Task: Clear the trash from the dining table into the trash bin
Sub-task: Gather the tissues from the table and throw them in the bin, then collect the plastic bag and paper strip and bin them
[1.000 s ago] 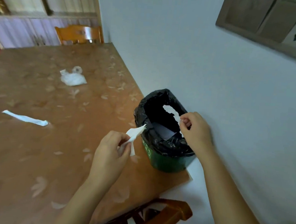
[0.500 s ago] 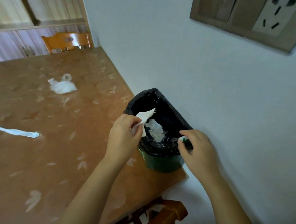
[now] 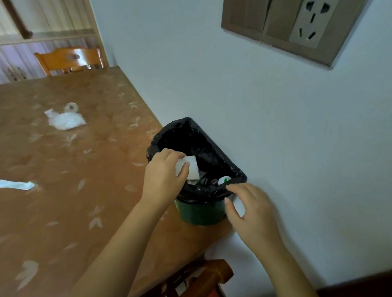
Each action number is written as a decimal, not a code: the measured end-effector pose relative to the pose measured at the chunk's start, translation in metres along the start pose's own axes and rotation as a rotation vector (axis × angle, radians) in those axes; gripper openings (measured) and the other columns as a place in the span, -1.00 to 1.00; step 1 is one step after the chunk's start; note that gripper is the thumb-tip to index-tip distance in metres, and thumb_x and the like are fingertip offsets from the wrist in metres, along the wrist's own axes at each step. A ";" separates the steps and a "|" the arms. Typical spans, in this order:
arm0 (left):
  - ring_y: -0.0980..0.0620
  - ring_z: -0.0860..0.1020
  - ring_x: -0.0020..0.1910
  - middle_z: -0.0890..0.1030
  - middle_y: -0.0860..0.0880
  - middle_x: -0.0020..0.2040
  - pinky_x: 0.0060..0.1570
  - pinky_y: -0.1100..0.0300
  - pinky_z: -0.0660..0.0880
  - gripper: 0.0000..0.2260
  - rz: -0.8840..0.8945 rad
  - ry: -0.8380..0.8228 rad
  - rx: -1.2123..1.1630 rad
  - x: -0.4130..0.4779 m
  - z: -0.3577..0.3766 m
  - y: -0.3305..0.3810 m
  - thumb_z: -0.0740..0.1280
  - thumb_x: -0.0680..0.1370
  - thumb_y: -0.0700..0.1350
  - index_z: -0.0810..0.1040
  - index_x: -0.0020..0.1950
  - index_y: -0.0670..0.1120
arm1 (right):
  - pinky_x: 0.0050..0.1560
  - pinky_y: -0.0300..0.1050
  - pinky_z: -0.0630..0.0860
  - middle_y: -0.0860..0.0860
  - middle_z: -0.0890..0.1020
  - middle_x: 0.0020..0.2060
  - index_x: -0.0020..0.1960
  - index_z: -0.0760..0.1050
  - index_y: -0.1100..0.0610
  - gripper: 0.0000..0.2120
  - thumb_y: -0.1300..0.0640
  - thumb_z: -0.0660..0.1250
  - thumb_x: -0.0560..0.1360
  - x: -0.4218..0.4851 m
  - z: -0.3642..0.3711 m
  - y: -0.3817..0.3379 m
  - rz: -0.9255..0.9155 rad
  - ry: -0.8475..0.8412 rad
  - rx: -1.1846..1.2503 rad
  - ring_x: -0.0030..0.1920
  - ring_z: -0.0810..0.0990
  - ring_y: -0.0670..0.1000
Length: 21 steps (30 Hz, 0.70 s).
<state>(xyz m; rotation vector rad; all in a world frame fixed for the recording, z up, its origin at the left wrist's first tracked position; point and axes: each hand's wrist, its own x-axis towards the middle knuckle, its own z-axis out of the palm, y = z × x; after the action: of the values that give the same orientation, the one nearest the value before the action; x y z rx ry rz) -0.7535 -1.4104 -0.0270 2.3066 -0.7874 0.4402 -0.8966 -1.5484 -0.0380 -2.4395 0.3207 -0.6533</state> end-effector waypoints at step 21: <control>-0.14 0.55 -0.17 0.62 -0.15 -0.11 -0.16 0.09 0.45 -0.71 -0.540 0.280 0.342 -0.271 -0.200 -0.089 0.17 0.44 -0.07 0.60 -0.08 -0.22 | 0.16 -0.18 0.30 0.02 0.57 0.11 0.17 0.49 0.10 -0.73 0.12 0.29 0.48 -0.072 0.121 -0.188 -0.531 -0.473 0.039 0.19 0.44 0.02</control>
<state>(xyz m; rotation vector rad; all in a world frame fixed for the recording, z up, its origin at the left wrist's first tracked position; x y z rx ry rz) -0.9231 -1.1083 -0.0564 2.5619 0.0641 0.6632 -0.8802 -1.3145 -0.0388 -2.5533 -0.5372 -0.2623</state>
